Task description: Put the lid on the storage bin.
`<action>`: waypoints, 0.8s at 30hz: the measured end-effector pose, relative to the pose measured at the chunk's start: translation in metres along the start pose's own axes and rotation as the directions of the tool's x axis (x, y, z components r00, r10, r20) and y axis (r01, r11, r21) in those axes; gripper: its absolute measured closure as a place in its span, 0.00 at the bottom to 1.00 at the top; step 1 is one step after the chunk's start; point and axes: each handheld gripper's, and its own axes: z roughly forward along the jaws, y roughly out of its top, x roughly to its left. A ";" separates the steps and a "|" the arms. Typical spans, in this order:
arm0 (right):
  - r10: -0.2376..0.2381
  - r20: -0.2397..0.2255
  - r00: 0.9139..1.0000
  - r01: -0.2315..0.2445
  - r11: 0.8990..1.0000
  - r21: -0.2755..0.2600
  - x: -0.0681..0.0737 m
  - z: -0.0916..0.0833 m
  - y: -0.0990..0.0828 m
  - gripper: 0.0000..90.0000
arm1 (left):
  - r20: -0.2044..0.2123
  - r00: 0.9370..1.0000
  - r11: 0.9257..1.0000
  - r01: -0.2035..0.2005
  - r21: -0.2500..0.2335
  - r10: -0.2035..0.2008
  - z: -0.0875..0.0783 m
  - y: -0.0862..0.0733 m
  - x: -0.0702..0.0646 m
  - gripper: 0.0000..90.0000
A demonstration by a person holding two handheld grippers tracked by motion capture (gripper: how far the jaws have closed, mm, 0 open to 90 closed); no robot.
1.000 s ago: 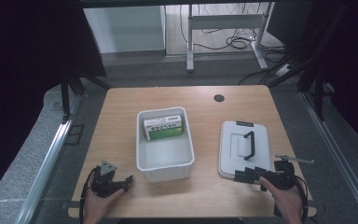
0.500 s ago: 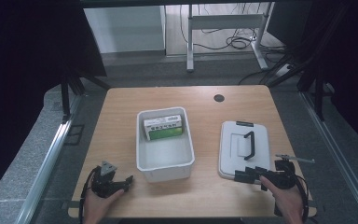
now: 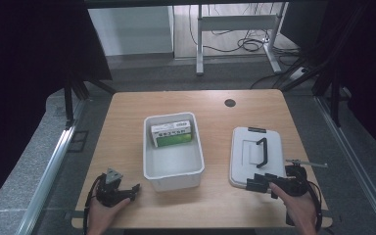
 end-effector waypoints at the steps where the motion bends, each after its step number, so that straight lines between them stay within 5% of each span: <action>1: 0.008 0.001 1.000 -0.008 1.000 -0.001 -0.001 0.000 0.001 0.48 | -0.001 1.000 1.000 0.002 -0.001 -0.002 0.001 0.001 0.000 0.13; 16: -0.013 0.039 0.999 0.011 0.998 0.057 0.004 -0.004 0.031 0.49 | -0.008 1.000 1.000 0.010 -0.001 -0.010 0.001 0.001 0.001 0.13; 24: -0.004 0.042 0.999 0.002 0.999 0.041 0.006 -0.011 0.047 0.49 | -0.011 1.000 1.000 0.012 0.000 -0.012 0.001 0.001 0.001 0.13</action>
